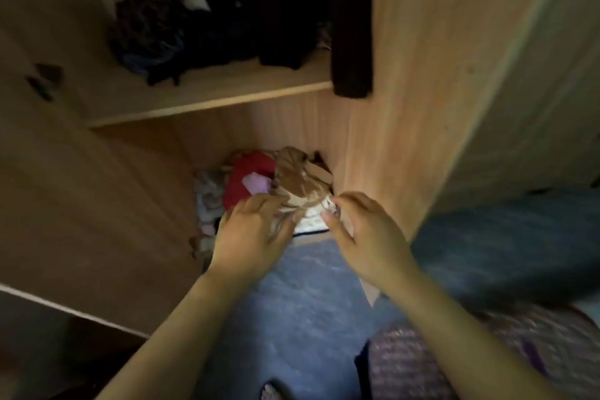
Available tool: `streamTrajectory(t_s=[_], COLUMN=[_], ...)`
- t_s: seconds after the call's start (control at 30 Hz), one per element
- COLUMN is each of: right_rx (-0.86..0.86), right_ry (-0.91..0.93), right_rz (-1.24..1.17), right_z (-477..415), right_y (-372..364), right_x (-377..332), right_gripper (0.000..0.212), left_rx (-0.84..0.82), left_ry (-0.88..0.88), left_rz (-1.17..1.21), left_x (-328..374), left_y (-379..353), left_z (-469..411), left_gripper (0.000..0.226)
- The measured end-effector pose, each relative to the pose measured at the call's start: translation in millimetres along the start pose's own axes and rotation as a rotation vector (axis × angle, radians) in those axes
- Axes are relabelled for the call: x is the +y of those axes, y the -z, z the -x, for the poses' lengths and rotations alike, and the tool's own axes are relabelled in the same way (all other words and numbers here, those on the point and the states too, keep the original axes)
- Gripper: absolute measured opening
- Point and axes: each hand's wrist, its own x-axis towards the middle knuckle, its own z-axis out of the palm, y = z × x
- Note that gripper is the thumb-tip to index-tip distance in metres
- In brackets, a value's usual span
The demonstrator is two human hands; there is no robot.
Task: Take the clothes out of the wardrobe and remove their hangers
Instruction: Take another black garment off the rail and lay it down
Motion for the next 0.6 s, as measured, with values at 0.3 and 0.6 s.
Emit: streamTrajectory(t_s=[0.3,0.6], right_rx=[0.224,0.453], right_ry=[0.296,0.546], right_rz=[-0.012,0.111], right_z=[-252,-499], right_y=[-1,60], right_x=[-129,-215], right_gripper=[0.047,0.044], left_rx=[0.242,0.478], left_ry=[-0.052,-0.178], left_rz=[-0.068,-0.062], left_x=[-119,-172], left_y=[163,296], left_z=[-160,-365], left_gripper=[0.065,0.058])
